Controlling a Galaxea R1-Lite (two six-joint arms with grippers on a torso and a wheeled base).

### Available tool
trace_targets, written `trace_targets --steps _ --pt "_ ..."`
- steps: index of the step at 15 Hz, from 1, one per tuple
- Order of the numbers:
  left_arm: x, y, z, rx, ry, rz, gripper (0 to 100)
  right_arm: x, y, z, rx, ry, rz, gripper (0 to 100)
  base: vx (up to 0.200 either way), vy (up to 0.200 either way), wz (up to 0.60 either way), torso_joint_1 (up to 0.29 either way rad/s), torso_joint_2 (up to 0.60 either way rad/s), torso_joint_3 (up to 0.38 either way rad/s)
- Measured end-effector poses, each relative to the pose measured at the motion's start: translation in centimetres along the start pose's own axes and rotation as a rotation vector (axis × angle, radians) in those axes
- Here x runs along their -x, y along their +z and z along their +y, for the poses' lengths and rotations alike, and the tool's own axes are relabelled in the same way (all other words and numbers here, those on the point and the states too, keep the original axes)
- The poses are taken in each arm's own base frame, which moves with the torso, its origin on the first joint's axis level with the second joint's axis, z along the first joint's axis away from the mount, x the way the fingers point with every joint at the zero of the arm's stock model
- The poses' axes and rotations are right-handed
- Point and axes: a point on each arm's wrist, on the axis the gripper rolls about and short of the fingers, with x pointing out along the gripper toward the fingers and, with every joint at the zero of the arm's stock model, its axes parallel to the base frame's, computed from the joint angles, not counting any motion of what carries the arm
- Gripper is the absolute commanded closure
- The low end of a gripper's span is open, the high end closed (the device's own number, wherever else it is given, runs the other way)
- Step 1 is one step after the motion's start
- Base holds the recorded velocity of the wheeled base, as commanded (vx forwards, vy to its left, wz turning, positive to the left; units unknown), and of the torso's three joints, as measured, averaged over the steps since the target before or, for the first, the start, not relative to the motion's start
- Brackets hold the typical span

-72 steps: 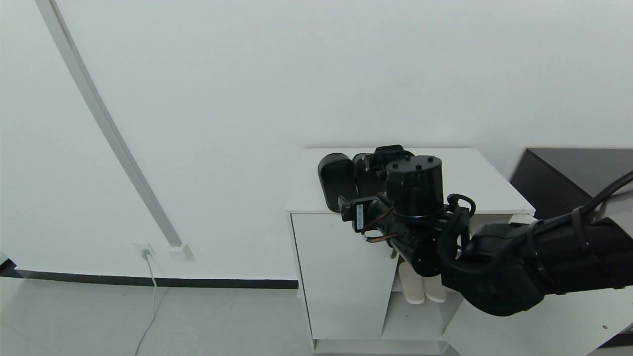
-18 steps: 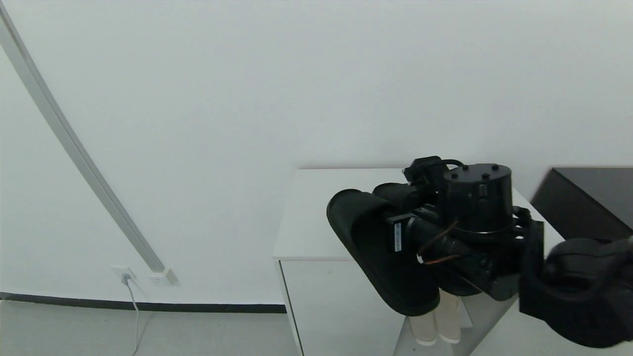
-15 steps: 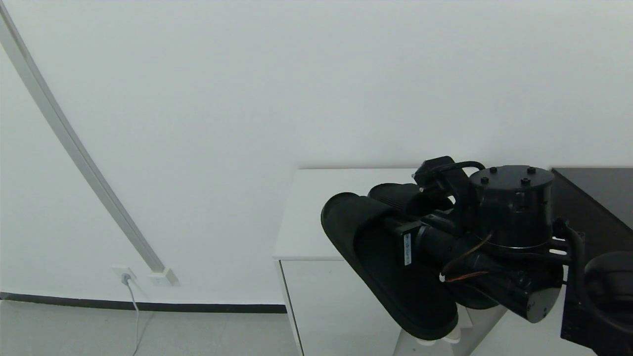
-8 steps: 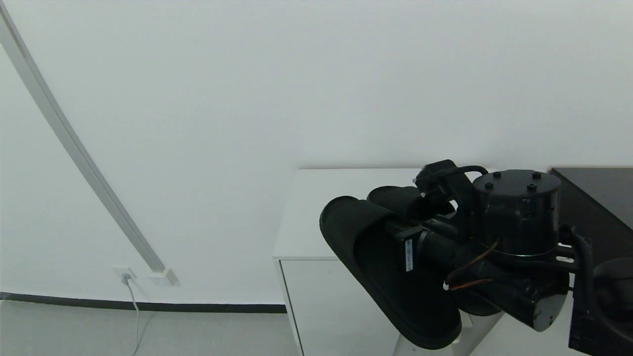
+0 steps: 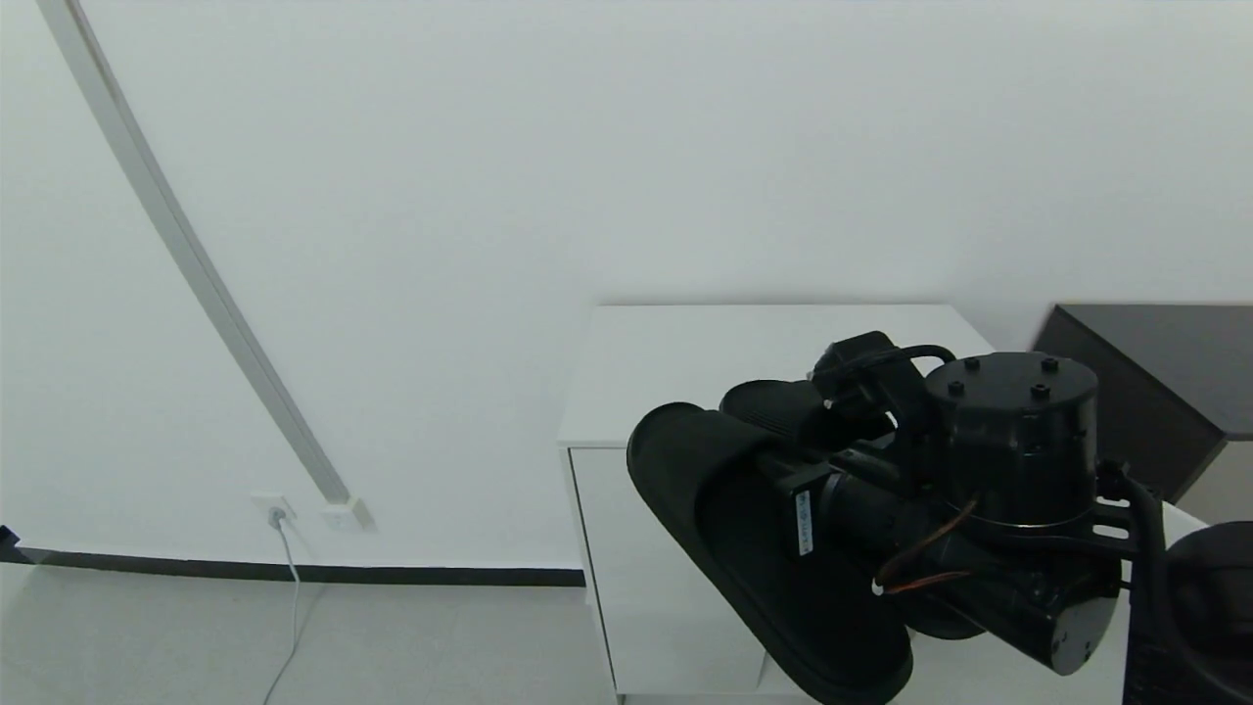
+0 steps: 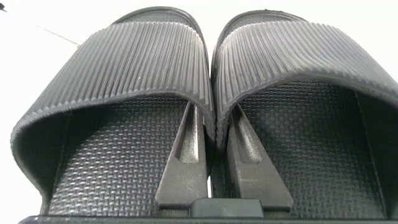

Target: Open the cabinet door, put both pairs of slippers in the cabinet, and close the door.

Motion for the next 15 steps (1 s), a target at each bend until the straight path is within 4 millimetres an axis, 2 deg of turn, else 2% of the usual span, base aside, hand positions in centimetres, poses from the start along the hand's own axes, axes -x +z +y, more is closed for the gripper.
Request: trace_targets --steps 3,15 --pt "0.0 0.0 0.0 0.0 -0.001 0.0 100 0.03 -0.18 0.04 0.003 0.0 0.006 100 -0.2 0.0 0.0 0.002 0.0 0.002" --pt "0.0 0.0 0.0 -0.001 -0.002 0.0 100 -0.2 -0.73 0.21 0.01 0.003 0.02 100 0.0 0.0 0.0 0.0 0.0 0.0"
